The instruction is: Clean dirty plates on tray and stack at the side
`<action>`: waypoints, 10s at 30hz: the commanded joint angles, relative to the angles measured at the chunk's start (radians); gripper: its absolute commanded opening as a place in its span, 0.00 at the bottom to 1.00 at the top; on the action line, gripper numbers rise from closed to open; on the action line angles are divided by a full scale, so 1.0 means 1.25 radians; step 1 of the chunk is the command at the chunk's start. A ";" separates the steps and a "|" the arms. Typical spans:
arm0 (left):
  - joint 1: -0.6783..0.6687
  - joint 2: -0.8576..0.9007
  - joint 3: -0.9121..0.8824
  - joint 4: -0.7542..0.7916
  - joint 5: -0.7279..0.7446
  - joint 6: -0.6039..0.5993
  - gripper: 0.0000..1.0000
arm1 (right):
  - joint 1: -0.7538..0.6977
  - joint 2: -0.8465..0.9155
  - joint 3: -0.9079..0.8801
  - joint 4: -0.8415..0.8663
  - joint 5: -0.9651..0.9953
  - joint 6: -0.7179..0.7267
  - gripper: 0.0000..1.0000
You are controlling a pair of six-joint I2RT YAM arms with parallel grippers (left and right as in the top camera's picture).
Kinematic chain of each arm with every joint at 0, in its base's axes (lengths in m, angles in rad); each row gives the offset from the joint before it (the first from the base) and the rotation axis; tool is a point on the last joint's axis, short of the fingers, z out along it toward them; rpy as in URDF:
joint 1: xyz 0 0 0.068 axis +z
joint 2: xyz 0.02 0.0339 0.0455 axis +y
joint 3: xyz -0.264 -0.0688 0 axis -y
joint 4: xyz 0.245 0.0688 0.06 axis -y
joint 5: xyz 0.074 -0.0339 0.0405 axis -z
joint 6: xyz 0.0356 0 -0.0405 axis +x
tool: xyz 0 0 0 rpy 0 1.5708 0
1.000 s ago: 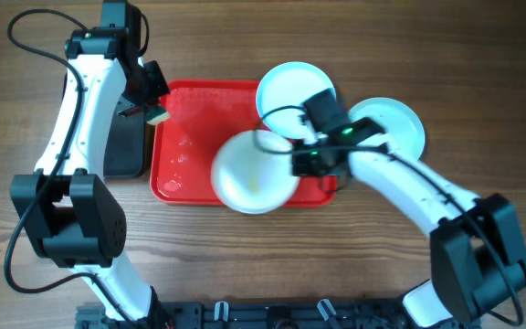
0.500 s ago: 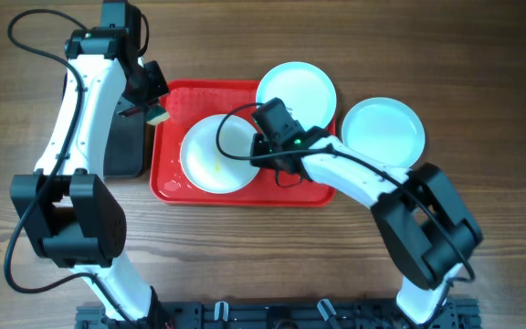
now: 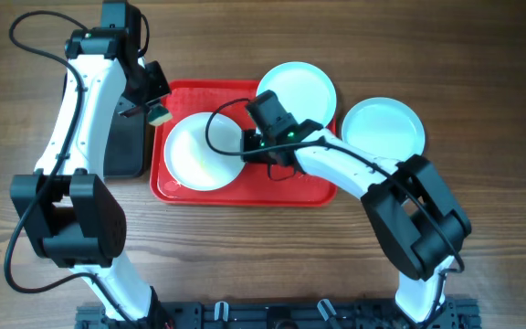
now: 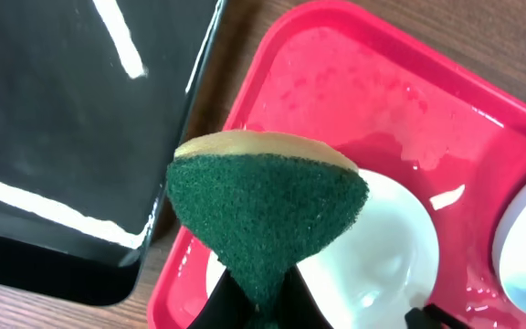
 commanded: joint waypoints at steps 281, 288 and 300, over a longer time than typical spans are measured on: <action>0.132 0.000 -0.134 0.132 -0.011 0.083 0.04 | -0.690 -0.311 -0.134 -0.256 -0.019 -0.291 0.62; 0.132 0.000 -0.134 0.133 -0.011 0.083 0.04 | -0.591 -0.311 -0.022 -0.234 -0.121 -0.284 0.61; 0.132 0.000 -0.134 0.132 -0.011 0.083 0.04 | -0.369 -0.113 0.072 -0.124 0.032 -0.189 0.57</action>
